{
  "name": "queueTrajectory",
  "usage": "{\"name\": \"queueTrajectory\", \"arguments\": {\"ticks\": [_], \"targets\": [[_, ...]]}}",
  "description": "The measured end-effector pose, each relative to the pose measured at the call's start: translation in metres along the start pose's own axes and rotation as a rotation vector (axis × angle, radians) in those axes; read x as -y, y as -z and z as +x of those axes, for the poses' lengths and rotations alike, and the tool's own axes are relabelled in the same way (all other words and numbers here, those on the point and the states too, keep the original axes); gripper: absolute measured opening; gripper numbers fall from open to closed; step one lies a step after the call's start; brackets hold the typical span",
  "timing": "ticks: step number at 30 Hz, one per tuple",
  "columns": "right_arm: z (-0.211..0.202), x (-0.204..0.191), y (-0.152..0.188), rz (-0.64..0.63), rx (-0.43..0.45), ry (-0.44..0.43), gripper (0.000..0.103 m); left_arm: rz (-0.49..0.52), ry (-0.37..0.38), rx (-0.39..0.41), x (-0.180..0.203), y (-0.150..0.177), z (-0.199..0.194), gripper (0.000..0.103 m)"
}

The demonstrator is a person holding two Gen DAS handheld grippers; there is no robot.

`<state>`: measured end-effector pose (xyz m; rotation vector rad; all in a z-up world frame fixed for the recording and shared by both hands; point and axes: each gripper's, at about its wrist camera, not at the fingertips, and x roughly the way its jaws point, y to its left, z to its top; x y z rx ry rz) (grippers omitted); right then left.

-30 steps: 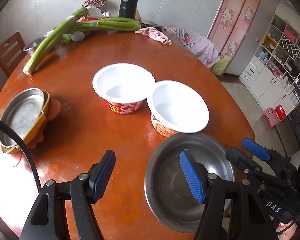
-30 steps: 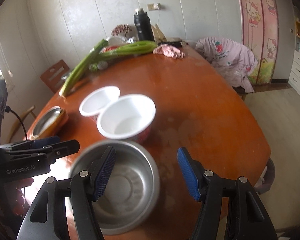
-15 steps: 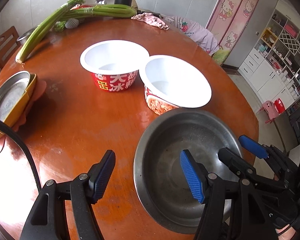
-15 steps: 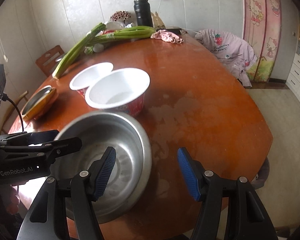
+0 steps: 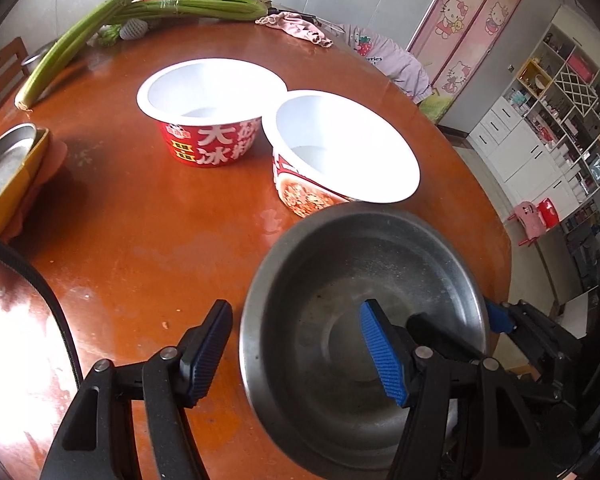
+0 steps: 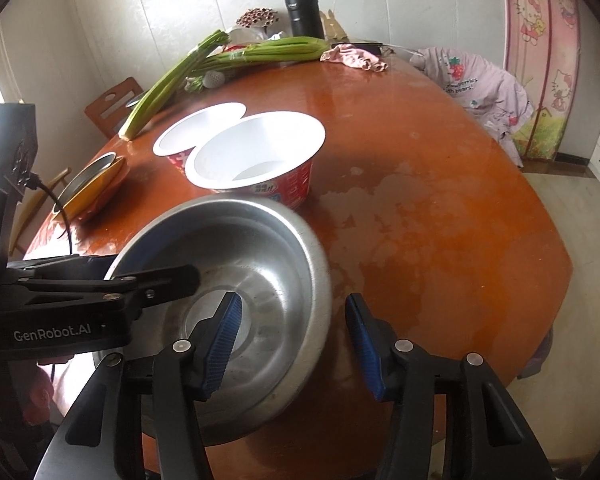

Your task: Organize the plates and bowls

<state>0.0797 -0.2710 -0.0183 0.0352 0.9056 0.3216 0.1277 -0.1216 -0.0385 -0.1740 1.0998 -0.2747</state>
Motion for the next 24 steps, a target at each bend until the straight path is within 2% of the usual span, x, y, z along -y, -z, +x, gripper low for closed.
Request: {"name": "queueTrajectory", "arguments": {"ticks": [3,9,24], "targets": [[0.0,-0.003,0.001,-0.007,-0.003,-0.015,0.054,0.001,0.027,-0.001,0.003,0.0,0.002,0.054],[0.0,-0.012,0.002,-0.029,-0.001,-0.022,0.054,-0.005,0.03,0.002,0.002,-0.001,0.002,0.049],[-0.011,-0.029,-0.001,-0.055,0.019,-0.044,0.054,-0.012,0.013,0.034,-0.008,0.006,-0.019,0.048]]}}
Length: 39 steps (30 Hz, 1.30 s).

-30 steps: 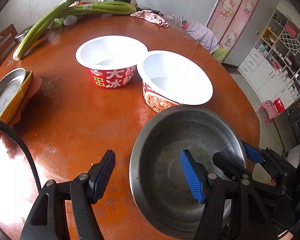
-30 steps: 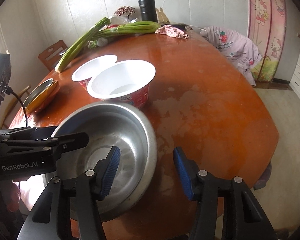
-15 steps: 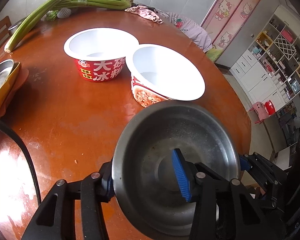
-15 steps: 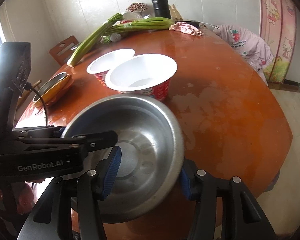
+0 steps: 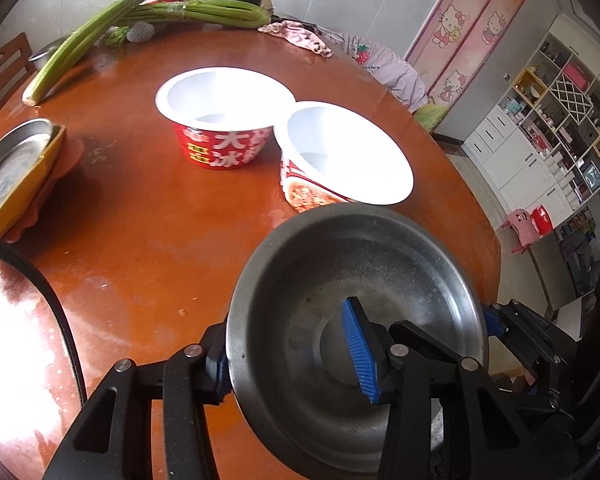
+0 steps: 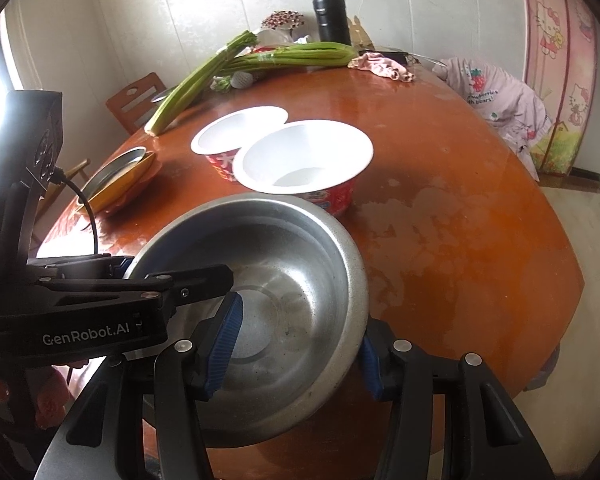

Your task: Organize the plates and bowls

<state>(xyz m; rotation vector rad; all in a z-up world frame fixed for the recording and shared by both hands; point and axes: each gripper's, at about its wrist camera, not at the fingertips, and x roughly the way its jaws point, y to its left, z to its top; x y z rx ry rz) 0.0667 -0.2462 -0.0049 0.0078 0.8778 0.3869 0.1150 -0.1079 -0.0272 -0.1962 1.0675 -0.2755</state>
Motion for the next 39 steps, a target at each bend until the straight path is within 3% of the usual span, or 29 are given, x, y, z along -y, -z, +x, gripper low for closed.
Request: {"name": "queueTrajectory", "arguments": {"ticks": [18,39], "targets": [[0.005,-0.055,-0.015,-0.109,0.006,-0.047,0.054,-0.062,-0.047,0.076,-0.046,0.01,-0.039,0.048],[0.031,-0.066,-0.024,-0.126,-0.034,-0.054,0.054,-0.084,-0.069,0.059,-0.065,0.003,-0.024,0.048]]}}
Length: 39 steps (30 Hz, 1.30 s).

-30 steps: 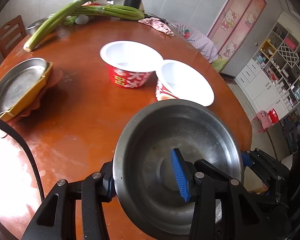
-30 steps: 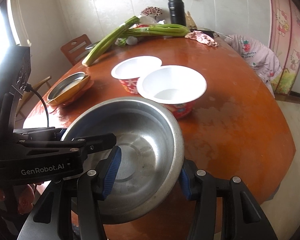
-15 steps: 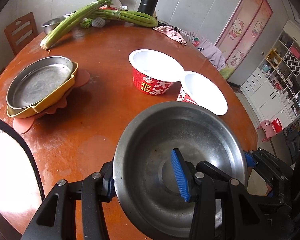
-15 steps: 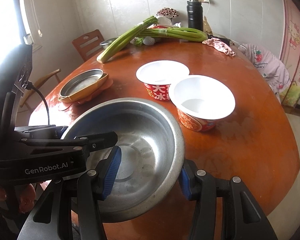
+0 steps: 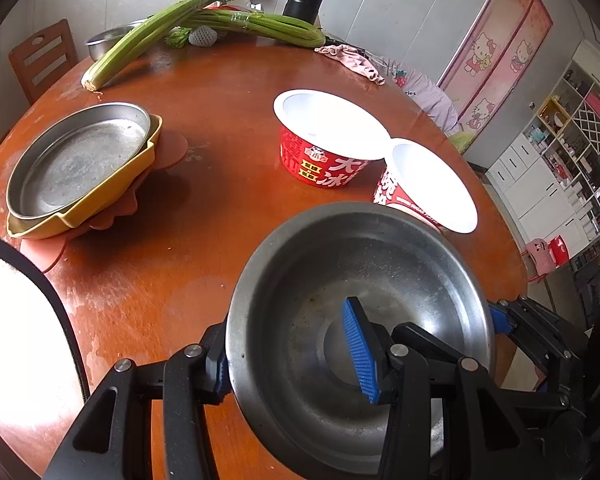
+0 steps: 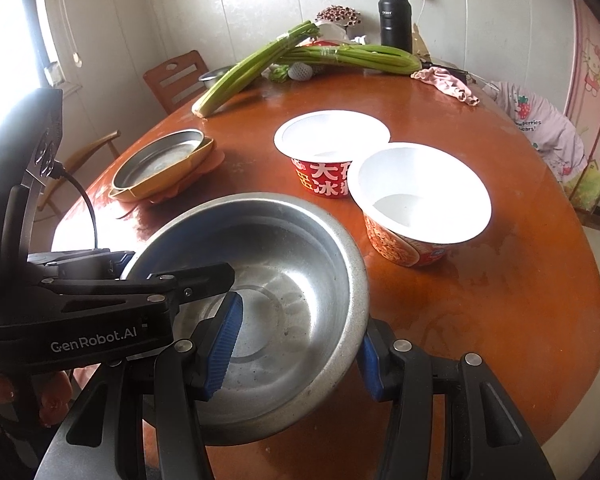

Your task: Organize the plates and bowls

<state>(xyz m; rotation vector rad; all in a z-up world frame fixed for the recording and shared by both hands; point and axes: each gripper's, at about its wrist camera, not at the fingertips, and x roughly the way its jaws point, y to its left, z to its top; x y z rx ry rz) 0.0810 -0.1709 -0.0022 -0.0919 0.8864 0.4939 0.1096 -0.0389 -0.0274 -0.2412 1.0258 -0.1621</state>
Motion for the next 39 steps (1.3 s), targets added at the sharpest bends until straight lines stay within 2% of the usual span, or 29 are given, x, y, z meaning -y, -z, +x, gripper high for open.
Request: {"name": "queueTrajectory", "arguments": {"ticks": [20,39], "targets": [[0.019,0.0,-0.002,0.009,-0.04,0.002,0.055,0.015,-0.017,-0.027,-0.008,-0.002,0.014,0.048],[0.022,-0.003,0.006,0.005,-0.06,-0.028,0.055,0.052,-0.07,-0.043,-0.004,0.005,0.011,0.048]]}}
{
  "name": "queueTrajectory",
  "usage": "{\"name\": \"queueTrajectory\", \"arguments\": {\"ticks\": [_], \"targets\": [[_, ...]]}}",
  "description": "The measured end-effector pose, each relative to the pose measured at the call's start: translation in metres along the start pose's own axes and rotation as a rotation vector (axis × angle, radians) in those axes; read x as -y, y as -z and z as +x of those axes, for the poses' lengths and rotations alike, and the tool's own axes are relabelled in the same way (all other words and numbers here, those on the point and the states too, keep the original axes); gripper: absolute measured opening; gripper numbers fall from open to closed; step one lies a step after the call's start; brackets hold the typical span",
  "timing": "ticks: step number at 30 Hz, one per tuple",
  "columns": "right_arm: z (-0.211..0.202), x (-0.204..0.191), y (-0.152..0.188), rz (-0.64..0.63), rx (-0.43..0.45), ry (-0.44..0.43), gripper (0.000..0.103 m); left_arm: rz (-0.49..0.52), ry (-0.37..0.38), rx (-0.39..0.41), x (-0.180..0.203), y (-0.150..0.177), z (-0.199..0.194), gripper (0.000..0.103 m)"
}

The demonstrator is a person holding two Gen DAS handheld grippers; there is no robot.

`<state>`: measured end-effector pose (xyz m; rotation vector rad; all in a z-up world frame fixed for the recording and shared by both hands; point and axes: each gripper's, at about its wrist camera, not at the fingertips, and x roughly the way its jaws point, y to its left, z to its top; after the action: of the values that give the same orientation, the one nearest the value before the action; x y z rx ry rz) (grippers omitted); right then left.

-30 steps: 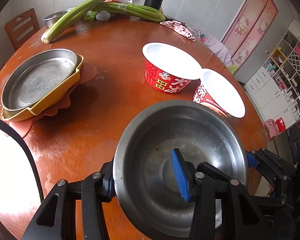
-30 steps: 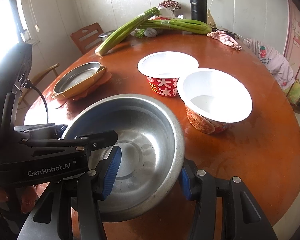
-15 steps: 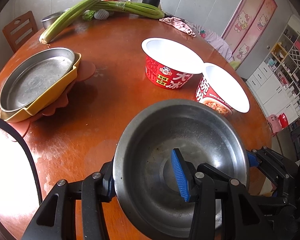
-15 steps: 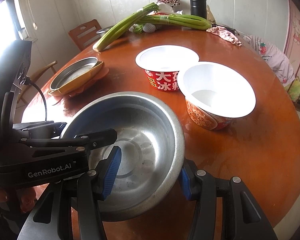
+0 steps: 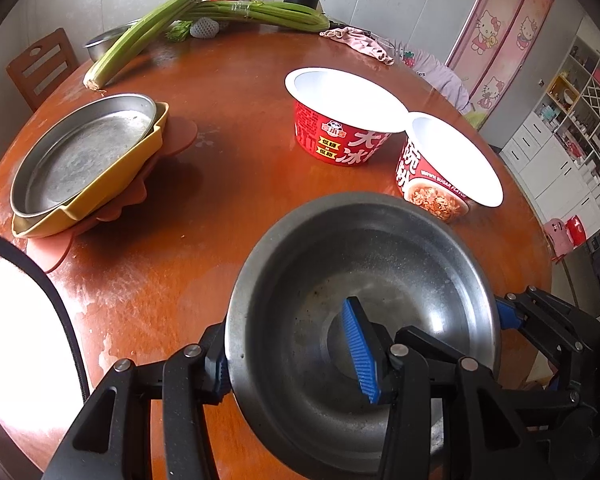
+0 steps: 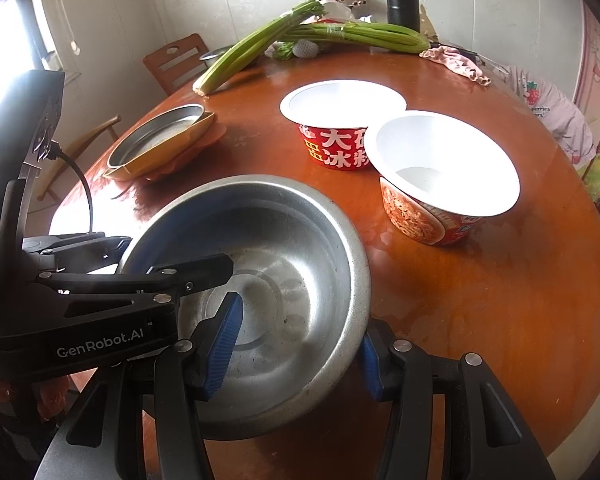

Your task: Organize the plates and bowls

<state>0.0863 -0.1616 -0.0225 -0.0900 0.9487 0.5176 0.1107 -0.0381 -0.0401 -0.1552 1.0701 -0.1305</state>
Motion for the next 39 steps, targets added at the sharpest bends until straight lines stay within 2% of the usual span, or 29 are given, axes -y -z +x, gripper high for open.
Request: {"name": "queueTrajectory", "arguments": {"ticks": [8,11,21,39], "targets": [[-0.003,0.002,0.002,0.011,0.003,-0.007,0.055,0.006,-0.025,0.006,0.001,0.001,-0.003,0.049],[-0.005,0.004,0.002,0.019,0.011,0.0,0.055,0.006,-0.036,0.016,0.002,0.0,-0.006,0.055],[-0.013,0.008,0.001,0.038,0.031,0.013,0.055,0.007,-0.042,0.051,0.002,-0.001,-0.018,0.06],[-0.038,0.013,-0.009,0.039,0.093,0.033,0.056,0.006,-0.033,0.124,0.01,-0.011,-0.039,0.062]]}}
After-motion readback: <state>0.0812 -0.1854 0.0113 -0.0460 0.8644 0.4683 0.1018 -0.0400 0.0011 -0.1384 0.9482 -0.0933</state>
